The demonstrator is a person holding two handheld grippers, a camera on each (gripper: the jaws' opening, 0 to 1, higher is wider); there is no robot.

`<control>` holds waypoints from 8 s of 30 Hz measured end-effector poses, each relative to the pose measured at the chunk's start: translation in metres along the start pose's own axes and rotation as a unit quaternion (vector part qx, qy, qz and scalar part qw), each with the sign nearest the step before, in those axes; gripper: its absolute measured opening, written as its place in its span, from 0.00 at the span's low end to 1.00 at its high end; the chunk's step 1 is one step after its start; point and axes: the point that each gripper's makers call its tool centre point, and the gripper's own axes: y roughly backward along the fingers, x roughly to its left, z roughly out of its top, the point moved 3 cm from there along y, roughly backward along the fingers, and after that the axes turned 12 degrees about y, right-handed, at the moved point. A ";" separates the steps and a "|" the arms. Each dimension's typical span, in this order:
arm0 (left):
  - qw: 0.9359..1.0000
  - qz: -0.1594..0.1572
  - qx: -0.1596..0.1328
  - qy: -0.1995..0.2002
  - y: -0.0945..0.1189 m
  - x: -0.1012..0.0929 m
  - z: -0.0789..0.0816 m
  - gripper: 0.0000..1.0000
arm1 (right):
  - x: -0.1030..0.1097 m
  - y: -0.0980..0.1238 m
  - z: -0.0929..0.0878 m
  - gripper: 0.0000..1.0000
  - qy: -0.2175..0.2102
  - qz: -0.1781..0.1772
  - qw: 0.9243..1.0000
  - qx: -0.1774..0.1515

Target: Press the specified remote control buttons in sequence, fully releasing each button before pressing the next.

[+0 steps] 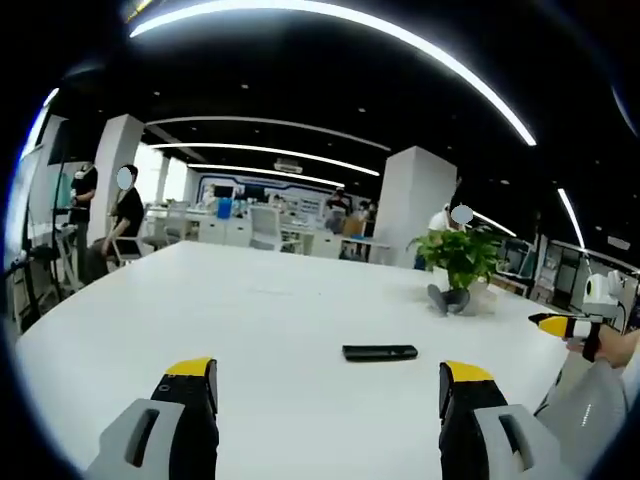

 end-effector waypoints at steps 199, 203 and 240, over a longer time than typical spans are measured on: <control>0.688 -0.325 0.470 -0.447 -0.163 -0.072 -0.125 0.24 | 0.024 -0.004 -0.038 0.30 0.024 0.097 0.988 0.115; 0.687 -0.336 0.466 -0.445 -0.154 -0.074 -0.128 0.24 | 0.024 -0.004 -0.038 0.30 0.024 0.098 0.988 0.115; 0.699 -0.372 0.452 -0.411 -0.075 -0.109 -0.161 0.24 | 0.029 -0.004 -0.042 0.28 0.034 0.113 0.985 0.127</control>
